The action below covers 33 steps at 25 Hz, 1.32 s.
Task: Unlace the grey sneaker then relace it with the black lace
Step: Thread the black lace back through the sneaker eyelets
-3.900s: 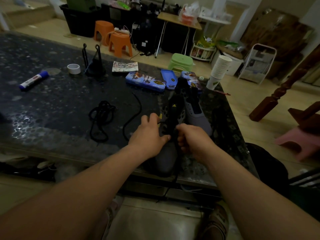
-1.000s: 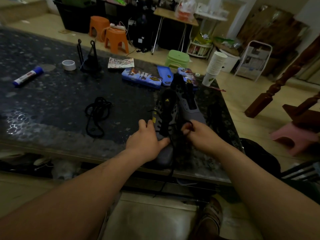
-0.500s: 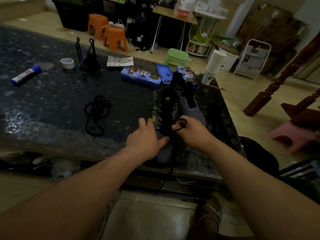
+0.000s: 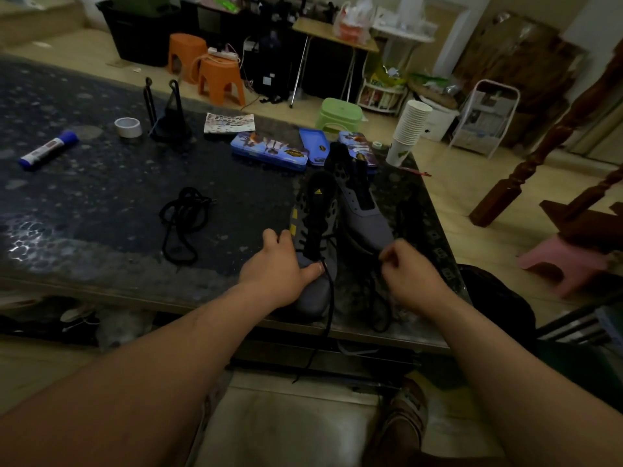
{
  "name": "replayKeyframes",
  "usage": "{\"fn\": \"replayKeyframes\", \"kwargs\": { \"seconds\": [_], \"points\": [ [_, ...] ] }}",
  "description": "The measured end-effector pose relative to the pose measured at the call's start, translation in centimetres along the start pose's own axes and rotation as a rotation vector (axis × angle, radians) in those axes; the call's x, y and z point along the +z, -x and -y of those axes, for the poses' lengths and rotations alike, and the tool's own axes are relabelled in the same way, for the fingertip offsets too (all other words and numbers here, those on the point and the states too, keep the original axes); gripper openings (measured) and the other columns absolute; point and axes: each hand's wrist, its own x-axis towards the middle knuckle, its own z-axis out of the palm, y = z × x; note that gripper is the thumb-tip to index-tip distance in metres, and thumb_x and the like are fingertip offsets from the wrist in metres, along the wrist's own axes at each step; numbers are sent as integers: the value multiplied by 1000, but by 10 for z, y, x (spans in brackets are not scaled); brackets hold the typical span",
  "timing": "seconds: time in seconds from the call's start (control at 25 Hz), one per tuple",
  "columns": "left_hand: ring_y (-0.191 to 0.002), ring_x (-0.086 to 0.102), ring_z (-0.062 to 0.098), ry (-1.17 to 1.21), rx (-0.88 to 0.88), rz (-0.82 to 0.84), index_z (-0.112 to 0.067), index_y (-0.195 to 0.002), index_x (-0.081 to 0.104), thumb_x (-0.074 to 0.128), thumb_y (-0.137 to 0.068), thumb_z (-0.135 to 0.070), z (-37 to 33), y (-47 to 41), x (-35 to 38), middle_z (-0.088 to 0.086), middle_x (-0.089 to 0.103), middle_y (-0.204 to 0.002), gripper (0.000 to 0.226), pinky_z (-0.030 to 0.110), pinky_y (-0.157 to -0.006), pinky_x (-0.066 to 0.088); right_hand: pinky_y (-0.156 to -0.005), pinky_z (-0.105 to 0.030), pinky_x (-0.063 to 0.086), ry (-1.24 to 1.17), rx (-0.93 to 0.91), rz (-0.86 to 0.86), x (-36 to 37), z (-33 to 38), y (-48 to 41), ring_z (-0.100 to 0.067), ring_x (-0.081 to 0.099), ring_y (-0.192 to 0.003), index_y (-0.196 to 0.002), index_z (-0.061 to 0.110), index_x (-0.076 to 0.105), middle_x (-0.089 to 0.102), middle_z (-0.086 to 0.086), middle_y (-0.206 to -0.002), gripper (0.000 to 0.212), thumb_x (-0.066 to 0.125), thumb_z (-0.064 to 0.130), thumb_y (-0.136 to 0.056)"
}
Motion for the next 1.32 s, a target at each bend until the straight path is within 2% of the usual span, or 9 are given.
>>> {"fn": "replayKeyframes", "kwargs": {
  "seconds": [0.12, 0.4, 0.6, 0.72, 0.88, 1.0, 1.12, 1.2, 1.32],
  "points": [
    [-106, 60, 41, 0, -5, -5, -18, -137, 38, 58, -88, -73, 1, -1, 1, 8, 34, -124, 76, 47, -82, 51, -82, -33, 45, -53, -177, -179, 7, 38, -27, -15, 58, -100, -114, 18, 61, 61, 1, -112, 19, 50, 11, -100],
    [-105, 60, 38, -22, 2, 4, -18, -138, 37, 58, -87, -73, 1, -3, -1, 6, 34, -122, 78, 42, -75, 45, -64, -33, 53, -320, -9, 289, 24, 67, -30, -21, 67, -68, -97, 1, 65, 71, -8, -77, 41, 57, 40, -105],
    [-122, 50, 36, -24, 30, -78, -15, -151, 28, 54, -82, -82, -3, 0, 2, 9, 37, -131, 99, 50, -94, 50, -57, -25, 44, -199, -46, 168, 25, 69, -38, -13, 58, -63, -89, 7, 70, 65, -1, -72, 23, 66, 28, -98],
    [-129, 44, 34, -59, 26, -125, -12, -155, 23, 52, -84, -83, -6, 1, 7, 9, 35, -136, 104, 48, -99, 47, -68, -36, 48, -549, 73, 267, 23, 62, -35, -26, 62, -74, -79, 11, 67, 67, -12, -77, 17, 61, 19, -92],
    [-131, 43, 34, -59, 10, -100, -11, -156, 23, 47, -86, -83, -4, -1, 6, 10, 36, -139, 103, 49, -100, 46, -86, -37, 51, -900, 213, 398, 11, 29, -16, -23, 69, -100, -95, 2, 72, 76, -11, -108, 30, 43, 7, -101],
    [-132, 42, 34, -25, -8, -78, -12, -155, 25, 47, -87, -83, -3, -2, 5, 10, 37, -140, 101, 49, -103, 46, -83, -36, 51, -686, 229, 323, 18, 13, -8, -25, 68, -96, -104, -3, 73, 75, -9, -99, 29, 53, 18, -103],
    [-132, 43, 32, 95, 29, -98, -15, -156, 27, 50, -93, -68, -5, 1, 0, 9, 37, -143, 86, 46, -104, 43, -74, -34, 47, -191, 32, -79, 24, 21, -15, -16, 61, -88, -98, 17, 65, 63, 1, -95, 22, 64, 39, -97],
    [-129, 47, 30, 195, 41, -116, -17, -152, 34, 52, -97, -51, -4, 2, -4, 8, 40, -143, 68, 42, -101, 43, -75, -35, 46, -71, -187, -299, 27, 47, -19, -12, 55, -86, -94, 24, 62, 55, 6, -93, 17, 64, 41, -96],
    [-119, 54, 28, 288, 2, -88, -17, -142, 42, 54, -100, -38, -1, -2, -11, 7, 45, -138, 49, 38, -92, 43, -70, -36, 45, 105, -300, -188, 40, 92, -28, -15, 54, -82, -91, 26, 62, 55, 5, -91, 25, 65, 50, -94]
  ]
}}
